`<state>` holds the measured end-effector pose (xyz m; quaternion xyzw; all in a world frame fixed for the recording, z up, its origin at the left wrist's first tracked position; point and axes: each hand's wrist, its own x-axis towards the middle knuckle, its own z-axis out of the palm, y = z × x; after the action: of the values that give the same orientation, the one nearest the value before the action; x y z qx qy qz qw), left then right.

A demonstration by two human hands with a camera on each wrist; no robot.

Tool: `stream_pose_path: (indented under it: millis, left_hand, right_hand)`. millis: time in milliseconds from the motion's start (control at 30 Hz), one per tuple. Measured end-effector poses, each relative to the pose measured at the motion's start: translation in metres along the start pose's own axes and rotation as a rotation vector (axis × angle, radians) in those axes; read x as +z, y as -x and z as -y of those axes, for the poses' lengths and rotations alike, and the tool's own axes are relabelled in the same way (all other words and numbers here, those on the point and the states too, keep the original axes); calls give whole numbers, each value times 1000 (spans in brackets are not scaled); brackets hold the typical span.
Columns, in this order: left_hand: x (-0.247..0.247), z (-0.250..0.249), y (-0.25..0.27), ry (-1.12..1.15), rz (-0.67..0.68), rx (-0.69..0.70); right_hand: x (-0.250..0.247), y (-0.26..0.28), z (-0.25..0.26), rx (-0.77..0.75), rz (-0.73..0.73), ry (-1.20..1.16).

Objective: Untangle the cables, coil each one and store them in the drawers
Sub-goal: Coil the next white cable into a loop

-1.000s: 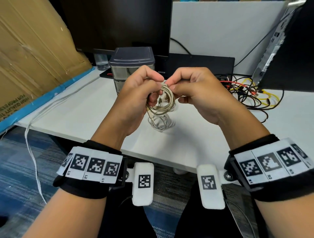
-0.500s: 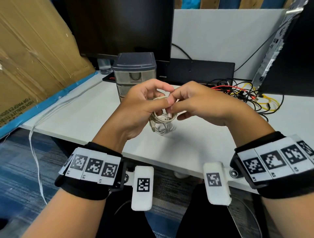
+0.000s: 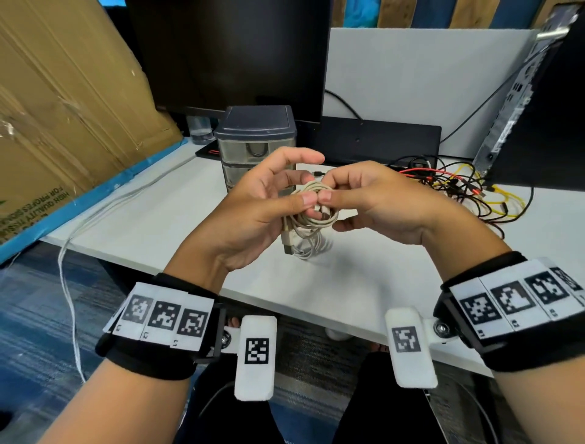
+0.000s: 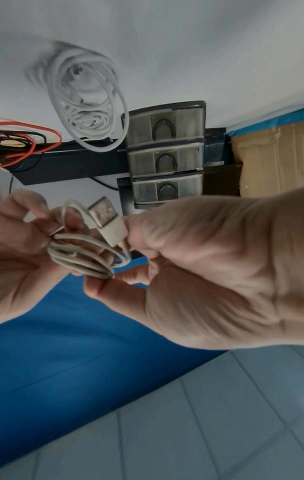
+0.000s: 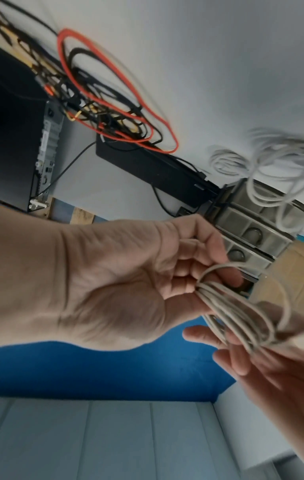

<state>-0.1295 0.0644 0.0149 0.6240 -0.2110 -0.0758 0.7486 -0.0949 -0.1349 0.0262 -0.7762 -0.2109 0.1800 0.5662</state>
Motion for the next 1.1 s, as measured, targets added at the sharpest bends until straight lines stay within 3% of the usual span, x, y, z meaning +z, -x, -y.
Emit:
stream_pose_path:
  millis: [100, 200, 400, 667, 1000, 1100]
  left_hand:
    - [2, 5, -1, 12, -26, 38]
    - [4, 5, -4, -50, -118, 62]
    - [9, 5, -9, -193, -240, 112]
    - [8, 17, -10, -262, -269, 70]
    - [3, 21, -16, -133, -325, 44]
    - [3, 22, -17, -164, -312, 43]
  right_hand:
    - [5, -2, 1, -33, -37, -155]
    - [7, -1, 6, -32, 26, -230]
    - [7, -6, 14, -35, 8, 19]
    - [10, -12, 16, -108, -23, 525]
    - [2, -12, 24, -136, 69, 605]
    - [1, -13, 23, -123, 60, 531]
